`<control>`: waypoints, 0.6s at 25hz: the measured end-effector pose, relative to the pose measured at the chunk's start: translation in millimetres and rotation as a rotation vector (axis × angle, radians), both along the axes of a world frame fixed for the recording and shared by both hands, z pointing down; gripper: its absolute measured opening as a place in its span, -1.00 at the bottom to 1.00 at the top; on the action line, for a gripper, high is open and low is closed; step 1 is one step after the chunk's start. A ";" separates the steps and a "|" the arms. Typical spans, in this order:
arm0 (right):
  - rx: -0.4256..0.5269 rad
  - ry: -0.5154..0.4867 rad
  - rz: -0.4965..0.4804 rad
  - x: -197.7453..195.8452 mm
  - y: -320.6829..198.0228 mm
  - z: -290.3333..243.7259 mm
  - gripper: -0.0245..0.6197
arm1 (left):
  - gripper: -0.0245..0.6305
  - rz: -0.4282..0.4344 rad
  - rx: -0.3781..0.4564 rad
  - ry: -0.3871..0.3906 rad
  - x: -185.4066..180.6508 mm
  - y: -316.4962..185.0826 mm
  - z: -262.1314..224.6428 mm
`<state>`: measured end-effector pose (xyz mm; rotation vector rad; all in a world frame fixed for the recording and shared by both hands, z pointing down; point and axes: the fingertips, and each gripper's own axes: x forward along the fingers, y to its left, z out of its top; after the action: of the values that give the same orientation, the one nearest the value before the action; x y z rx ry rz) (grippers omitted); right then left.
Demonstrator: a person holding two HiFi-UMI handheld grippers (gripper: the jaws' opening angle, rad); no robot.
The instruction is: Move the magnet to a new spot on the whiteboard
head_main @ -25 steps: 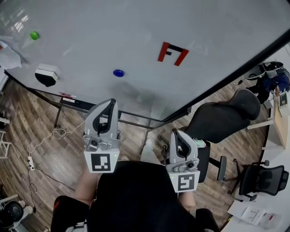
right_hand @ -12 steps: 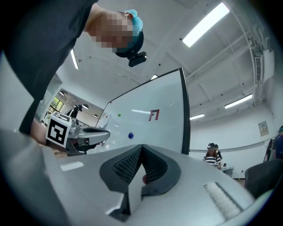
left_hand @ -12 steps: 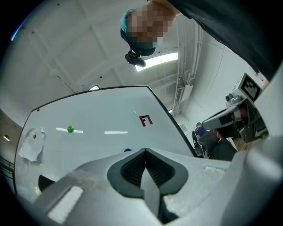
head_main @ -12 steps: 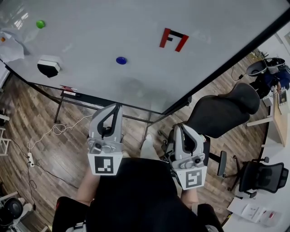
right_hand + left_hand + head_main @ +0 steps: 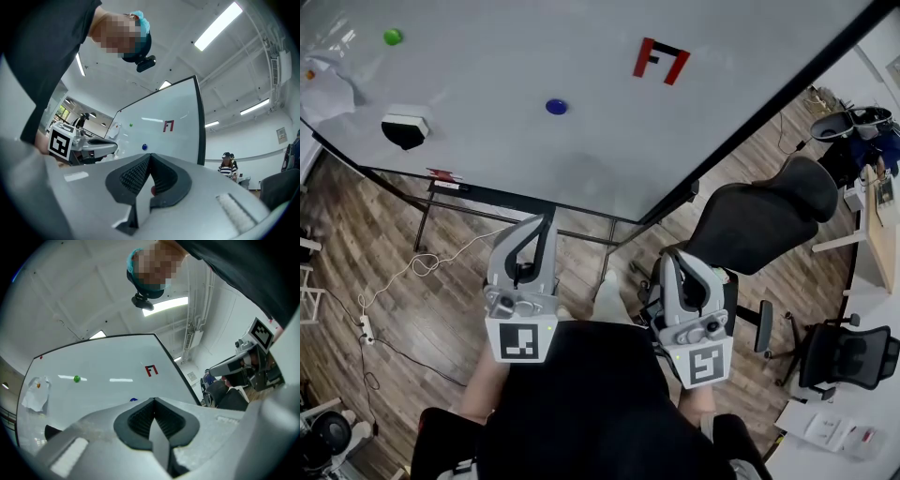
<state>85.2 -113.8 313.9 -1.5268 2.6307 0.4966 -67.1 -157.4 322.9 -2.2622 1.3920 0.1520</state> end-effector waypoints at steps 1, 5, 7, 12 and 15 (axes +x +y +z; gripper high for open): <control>0.001 0.002 0.002 0.2 1.7 -0.8 -0.93 | -0.92 0.003 0.001 -0.002 0.2 2.0 -0.2; 0.003 0.005 0.009 2.0 7.6 -3.1 -0.93 | -0.92 0.000 -0.001 -0.008 -4.1 8.7 0.5; 0.005 0.007 0.009 2.3 10.3 -3.2 -0.93 | -0.92 -0.003 0.000 -0.010 -7.0 12.2 0.9; 0.008 0.006 -0.002 -2.9 16.6 -2.4 -0.93 | -0.92 -0.017 -0.012 -0.010 -16.2 22.7 4.1; 0.020 0.001 -0.011 -8.1 19.4 -4.2 -0.93 | -0.92 -0.019 -0.010 -0.008 -20.6 29.6 4.5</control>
<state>77.1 -94.4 309.7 -1.5062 2.6250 0.5216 -87.6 -127.9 327.4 -2.2542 1.4132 0.1300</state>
